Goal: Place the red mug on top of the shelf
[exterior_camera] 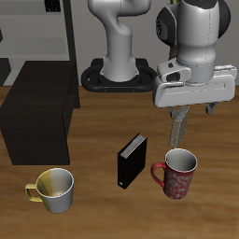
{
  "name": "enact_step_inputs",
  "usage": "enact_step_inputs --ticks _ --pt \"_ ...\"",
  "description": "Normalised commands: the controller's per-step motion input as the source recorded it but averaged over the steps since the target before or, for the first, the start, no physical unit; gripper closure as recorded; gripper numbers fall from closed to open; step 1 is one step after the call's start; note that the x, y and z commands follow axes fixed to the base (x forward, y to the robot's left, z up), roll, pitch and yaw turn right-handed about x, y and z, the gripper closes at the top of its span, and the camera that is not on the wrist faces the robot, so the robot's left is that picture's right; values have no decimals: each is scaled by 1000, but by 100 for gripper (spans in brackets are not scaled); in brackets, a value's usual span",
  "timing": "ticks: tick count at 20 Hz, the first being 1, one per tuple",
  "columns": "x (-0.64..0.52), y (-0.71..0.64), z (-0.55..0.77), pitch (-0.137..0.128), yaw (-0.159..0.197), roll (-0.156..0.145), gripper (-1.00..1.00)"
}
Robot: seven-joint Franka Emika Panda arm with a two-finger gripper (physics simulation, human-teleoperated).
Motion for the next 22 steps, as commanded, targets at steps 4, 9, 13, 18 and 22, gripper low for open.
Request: enact_step_inputs --ticks 4,9,13,18,22 --pt "236 -67 -347 21 15 6 -100" --pt "150 100 -338 15 36 5 -100" --pt "72 161 -365 31 24 16 -100" --pt "99 95 -297 30 16 6 -100" --pt "133 133 -345 37 13 3 -100"
